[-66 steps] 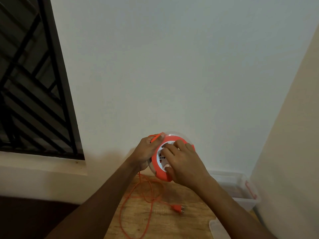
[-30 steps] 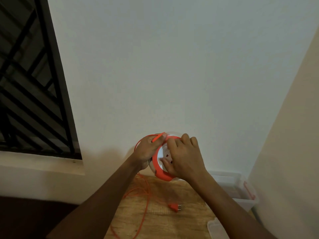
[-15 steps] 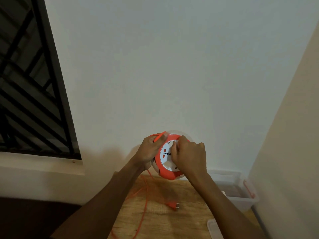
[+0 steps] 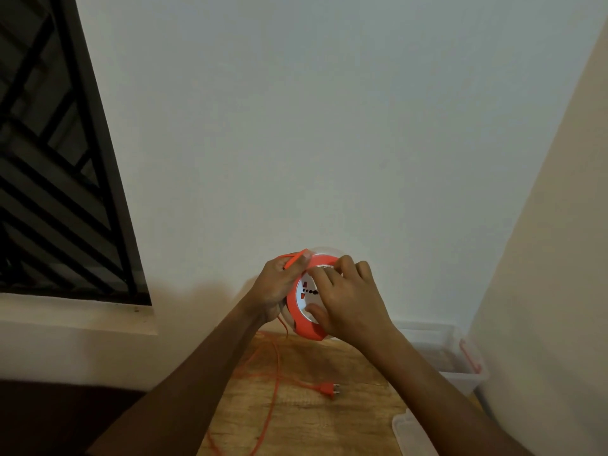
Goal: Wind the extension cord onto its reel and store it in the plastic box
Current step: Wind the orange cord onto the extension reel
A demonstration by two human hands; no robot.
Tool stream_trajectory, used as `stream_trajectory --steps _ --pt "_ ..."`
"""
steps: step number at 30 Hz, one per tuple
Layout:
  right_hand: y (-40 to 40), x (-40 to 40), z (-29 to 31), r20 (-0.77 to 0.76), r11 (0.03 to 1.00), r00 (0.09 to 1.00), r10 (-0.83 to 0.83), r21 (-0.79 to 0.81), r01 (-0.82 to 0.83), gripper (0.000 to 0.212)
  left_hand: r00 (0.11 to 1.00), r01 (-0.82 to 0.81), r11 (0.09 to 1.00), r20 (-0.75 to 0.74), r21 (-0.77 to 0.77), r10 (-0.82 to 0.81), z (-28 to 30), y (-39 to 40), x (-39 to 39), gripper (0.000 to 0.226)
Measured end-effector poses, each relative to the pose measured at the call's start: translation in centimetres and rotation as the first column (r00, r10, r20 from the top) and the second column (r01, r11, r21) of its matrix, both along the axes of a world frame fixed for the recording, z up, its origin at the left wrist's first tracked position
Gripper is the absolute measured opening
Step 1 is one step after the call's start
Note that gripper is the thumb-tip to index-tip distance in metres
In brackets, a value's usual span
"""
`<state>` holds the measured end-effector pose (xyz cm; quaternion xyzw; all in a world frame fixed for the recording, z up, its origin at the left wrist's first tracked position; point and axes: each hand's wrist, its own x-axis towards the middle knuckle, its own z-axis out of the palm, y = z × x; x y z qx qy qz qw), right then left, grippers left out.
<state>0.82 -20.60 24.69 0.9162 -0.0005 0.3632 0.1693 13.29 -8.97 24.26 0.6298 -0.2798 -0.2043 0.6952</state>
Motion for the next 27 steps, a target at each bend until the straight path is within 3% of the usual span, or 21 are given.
stream_trajectory --steps 7,12,19,23,27 --pt "0.3 0.3 0.2 0.082 0.999 0.996 0.025 -0.048 -0.021 0.05 1.0 0.008 1.0 -0.006 0.019 -0.008 0.3 0.2 -0.1 0.052" --pt "0.0 0.8 1.2 0.155 0.973 0.973 -0.172 0.184 0.143 0.048 1.0 -0.023 1.0 0.015 -0.01 0.023 -0.3 -0.1 -0.6 0.047" --pt "-0.6 0.9 1.1 0.035 0.869 0.964 -0.264 0.442 0.222 0.041 0.998 -0.053 0.999 0.035 -0.003 0.053 -0.1 -0.9 -0.9 0.046" --pt "-0.5 0.4 0.9 0.068 0.89 0.965 -0.255 0.406 0.207 0.037 0.999 -0.051 0.999 0.002 -0.004 0.051 -0.3 -0.8 -1.0 0.047" --pt "-0.6 -0.6 1.4 0.139 0.96 0.986 -0.096 0.274 0.055 0.041 0.999 -0.051 0.999 0.005 -0.003 0.051 -0.4 -0.4 -0.7 0.046"
